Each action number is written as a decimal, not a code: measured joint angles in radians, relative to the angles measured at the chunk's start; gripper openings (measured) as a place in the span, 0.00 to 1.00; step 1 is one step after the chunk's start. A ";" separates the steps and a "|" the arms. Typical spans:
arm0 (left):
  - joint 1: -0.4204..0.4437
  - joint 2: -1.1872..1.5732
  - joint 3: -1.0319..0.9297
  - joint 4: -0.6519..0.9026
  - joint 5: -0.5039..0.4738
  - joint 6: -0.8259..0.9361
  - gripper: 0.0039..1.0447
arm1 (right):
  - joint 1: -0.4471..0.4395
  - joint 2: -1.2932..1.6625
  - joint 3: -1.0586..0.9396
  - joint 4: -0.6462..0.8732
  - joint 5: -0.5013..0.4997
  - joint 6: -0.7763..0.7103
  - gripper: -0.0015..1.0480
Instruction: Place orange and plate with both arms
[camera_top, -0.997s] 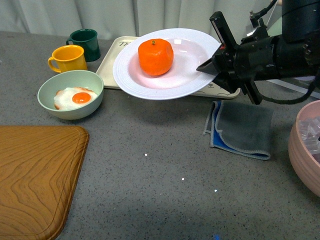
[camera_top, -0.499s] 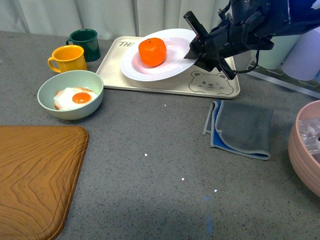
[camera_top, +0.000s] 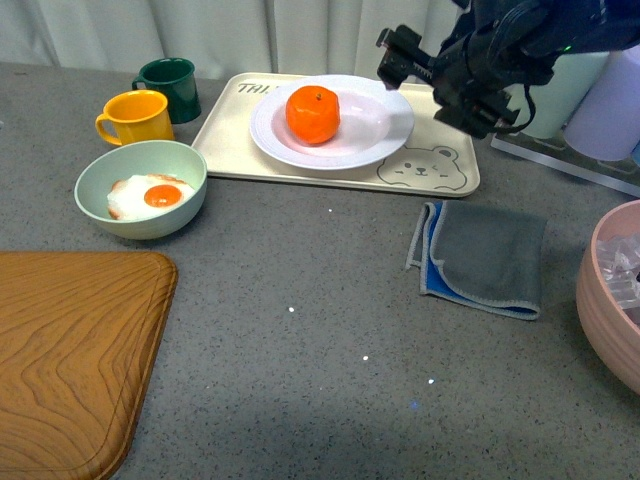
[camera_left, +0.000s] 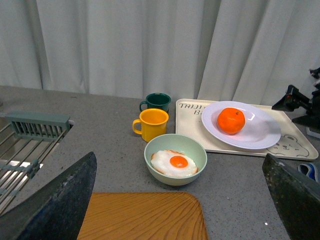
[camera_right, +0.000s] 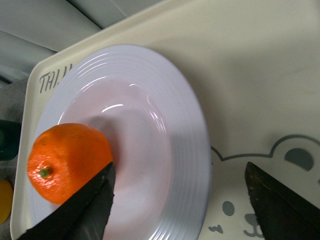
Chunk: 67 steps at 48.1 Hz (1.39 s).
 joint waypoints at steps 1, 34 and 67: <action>0.000 0.000 0.000 0.000 0.000 0.000 0.94 | 0.000 -0.026 -0.025 0.021 0.023 -0.030 0.80; 0.000 0.000 0.000 0.000 0.000 0.000 0.94 | -0.102 -0.998 -1.364 0.980 0.242 -0.569 0.01; 0.000 0.000 0.000 -0.001 0.000 0.000 0.94 | -0.236 -1.416 -1.712 0.923 0.112 -0.570 0.01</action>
